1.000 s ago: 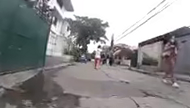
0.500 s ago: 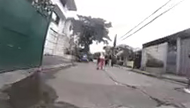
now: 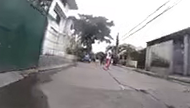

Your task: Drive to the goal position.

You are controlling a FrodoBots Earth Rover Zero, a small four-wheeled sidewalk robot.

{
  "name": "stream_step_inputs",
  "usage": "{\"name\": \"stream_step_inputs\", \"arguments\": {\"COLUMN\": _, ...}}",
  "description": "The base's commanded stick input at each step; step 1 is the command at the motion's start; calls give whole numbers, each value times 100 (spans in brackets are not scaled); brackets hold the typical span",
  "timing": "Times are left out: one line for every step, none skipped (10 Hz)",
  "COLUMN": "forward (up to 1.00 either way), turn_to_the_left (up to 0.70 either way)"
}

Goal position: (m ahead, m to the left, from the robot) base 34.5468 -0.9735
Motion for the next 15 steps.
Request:
{"name": "stream_step_inputs", "arguments": {"forward": 70, "turn_to_the_left": 0}}
{"name": "stream_step_inputs", "arguments": {"forward": 70, "turn_to_the_left": 0}}
{"name": "stream_step_inputs", "arguments": {"forward": 70, "turn_to_the_left": 0}}
{"name": "stream_step_inputs", "arguments": {"forward": 70, "turn_to_the_left": 0}}
{"name": "stream_step_inputs", "arguments": {"forward": 70, "turn_to_the_left": 0}}
{"name": "stream_step_inputs", "arguments": {"forward": 70, "turn_to_the_left": 0}}
{"name": "stream_step_inputs", "arguments": {"forward": 70, "turn_to_the_left": 0}}
{"name": "stream_step_inputs", "arguments": {"forward": 70, "turn_to_the_left": 0}}
{"name": "stream_step_inputs", "arguments": {"forward": 70, "turn_to_the_left": 0}}
{"name": "stream_step_inputs", "arguments": {"forward": 70, "turn_to_the_left": 0}}
{"name": "stream_step_inputs", "arguments": {"forward": 70, "turn_to_the_left": 0}}
{"name": "stream_step_inputs", "arguments": {"forward": 70, "turn_to_the_left": -20}}
{"name": "stream_step_inputs", "arguments": {"forward": 70, "turn_to_the_left": -34}}
{"name": "stream_step_inputs", "arguments": {"forward": 70, "turn_to_the_left": -28}}
{"name": "stream_step_inputs", "arguments": {"forward": 70, "turn_to_the_left": -15}}
